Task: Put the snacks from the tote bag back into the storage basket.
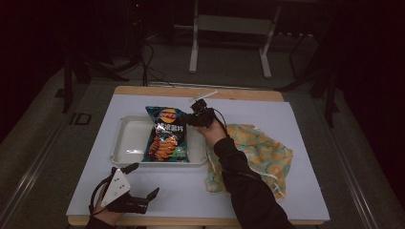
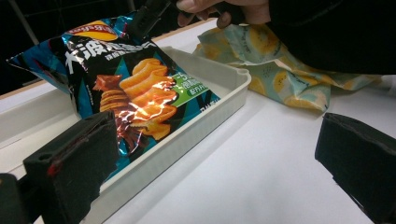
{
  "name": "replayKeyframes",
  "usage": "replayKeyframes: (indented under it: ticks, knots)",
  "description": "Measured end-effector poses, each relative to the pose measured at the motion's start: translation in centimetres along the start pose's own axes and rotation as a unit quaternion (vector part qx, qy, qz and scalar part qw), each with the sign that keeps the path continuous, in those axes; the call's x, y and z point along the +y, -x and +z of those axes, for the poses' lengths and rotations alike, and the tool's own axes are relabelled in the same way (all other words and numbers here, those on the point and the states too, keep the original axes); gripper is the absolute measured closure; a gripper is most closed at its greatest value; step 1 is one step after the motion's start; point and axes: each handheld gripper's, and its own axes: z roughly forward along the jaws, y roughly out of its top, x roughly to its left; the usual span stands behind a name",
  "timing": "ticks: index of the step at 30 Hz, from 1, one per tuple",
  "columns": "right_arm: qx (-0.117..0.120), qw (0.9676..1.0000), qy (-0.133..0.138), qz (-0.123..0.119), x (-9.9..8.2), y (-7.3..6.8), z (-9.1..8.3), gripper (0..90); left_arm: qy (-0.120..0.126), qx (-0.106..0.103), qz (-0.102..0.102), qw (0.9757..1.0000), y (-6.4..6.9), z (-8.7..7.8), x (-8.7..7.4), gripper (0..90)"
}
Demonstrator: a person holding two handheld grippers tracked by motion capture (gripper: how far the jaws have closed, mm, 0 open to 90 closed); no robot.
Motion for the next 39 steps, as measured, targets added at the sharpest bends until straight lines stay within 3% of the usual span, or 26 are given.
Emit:
replayKeyframes:
  ticks: [3,11,16,25,26,27,29,39]
  knots:
    - [-0.007,0.9999,-0.008,-0.004,0.0,0.0,0.1,70.1,0.0,0.0,0.001,1.0,0.0,0.0,0.0,0.3]
    - [-0.025,0.9996,0.008,-0.001,0.3,0.6,-1.3,53.3,-0.001,-0.001,0.001,1.0,0.0,0.0,0.0,0.3]
    - [-0.014,0.9996,0.023,-0.004,0.4,0.5,-2.6,47.6,-0.001,0.0,0.001,1.0,0.0,0.0,0.0,0.3]
    - [0.016,0.9987,0.032,-0.035,0.4,-0.4,-4.4,26.4,-0.002,0.002,0.0,1.0,0.0,0.1,0.0,0.3]
    - [0.023,0.9984,0.035,-0.037,0.4,-0.4,-4.7,20.7,-0.002,0.003,0.0,1.0,0.0,0.1,0.0,0.3]
    - [0.031,0.9973,0.037,-0.055,0.2,-0.5,-5.4,16.9,-0.003,0.003,0.001,1.0,0.0,0.1,0.0,0.3]
    - [0.043,0.9963,0.035,-0.065,-0.1,-0.6,-6.0,14.3,-0.003,0.004,0.0,1.0,0.0,0.1,0.0,0.3]
    - [0.026,0.9935,0.056,-0.096,-1.2,-0.5,-9.7,14.1,-0.007,0.004,0.002,1.0,0.1,0.2,0.0,0.3]
